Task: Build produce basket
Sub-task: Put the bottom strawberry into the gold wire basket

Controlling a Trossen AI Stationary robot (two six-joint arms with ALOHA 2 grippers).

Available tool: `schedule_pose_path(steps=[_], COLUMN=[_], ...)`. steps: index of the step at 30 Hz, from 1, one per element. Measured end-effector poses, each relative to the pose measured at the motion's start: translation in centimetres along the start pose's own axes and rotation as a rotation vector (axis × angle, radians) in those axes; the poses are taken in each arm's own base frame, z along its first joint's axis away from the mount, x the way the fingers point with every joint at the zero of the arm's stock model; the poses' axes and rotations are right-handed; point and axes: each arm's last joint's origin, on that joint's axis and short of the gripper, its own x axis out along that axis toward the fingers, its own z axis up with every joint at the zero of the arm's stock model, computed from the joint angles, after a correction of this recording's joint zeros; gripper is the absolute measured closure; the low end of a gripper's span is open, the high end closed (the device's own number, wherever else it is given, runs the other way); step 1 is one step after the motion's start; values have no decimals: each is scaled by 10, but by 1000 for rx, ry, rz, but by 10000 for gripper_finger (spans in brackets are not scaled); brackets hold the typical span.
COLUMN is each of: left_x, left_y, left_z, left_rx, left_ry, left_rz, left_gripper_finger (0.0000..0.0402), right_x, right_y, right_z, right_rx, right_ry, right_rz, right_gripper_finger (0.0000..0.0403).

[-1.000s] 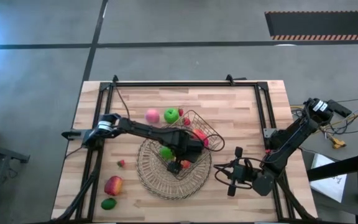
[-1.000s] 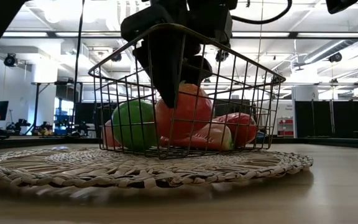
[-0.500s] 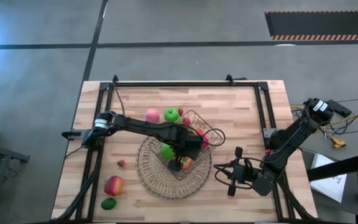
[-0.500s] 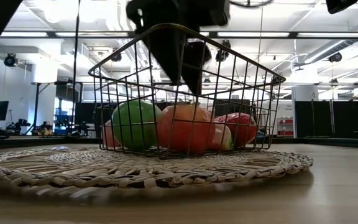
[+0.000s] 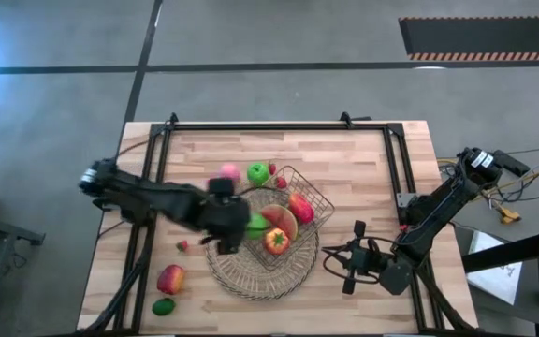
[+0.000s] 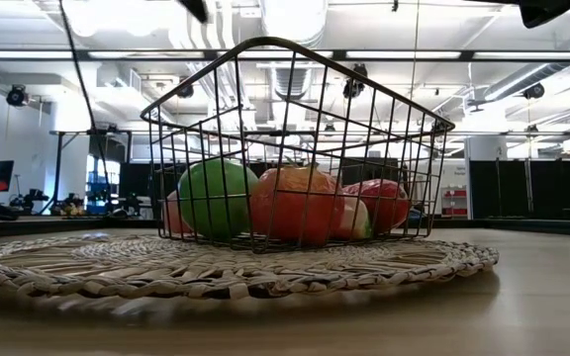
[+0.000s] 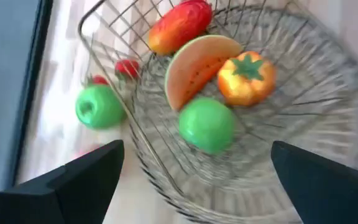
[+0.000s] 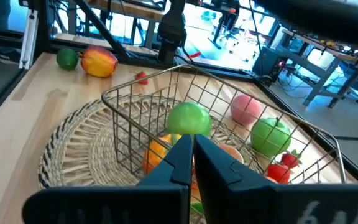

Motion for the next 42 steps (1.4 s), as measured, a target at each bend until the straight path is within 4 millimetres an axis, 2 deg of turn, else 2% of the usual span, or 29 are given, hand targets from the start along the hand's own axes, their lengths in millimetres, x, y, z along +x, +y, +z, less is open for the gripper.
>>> schedule_pose_path(steps=[4,8,12,16,20,23,29,38,42], left_x=[-16,-11,10,40,66,79,93,111,114], left_y=[-3,-10,-20,-28,-31,-32,-27,-29,-27], left_z=[-35,-71,-107,-144,-170,-182,-202,-214,-221], left_rx=[-183,-329,-440,-531,-613,-656,-687,-715,-714], left_ry=[1,107,300,530,638,659,705,663,678], left_rz=[-45,-99,-109,-51,-10,-22,48,25,56], left_gripper_finger=[13,13,13,13,13,13,13,13,31], right_x=[0,0,0,0,0,0,0,0,0], right_y=[0,-1,-1,-1,-1,-1,-1,-1,-1], right_z=[-1,-3,-5,-6,-7,-7,-7,-7,-7], right_rx=[-3,-15,-18,-16,-17,-16,-14,-14,-14], right_ry=[1,4,7,9,10,9,9,8,8], right_rz=[-2,-3,-3,-3,-4,-4,-4,-4,-4], right_gripper_finger=[394,394,394,394,394,394,394,394,394])
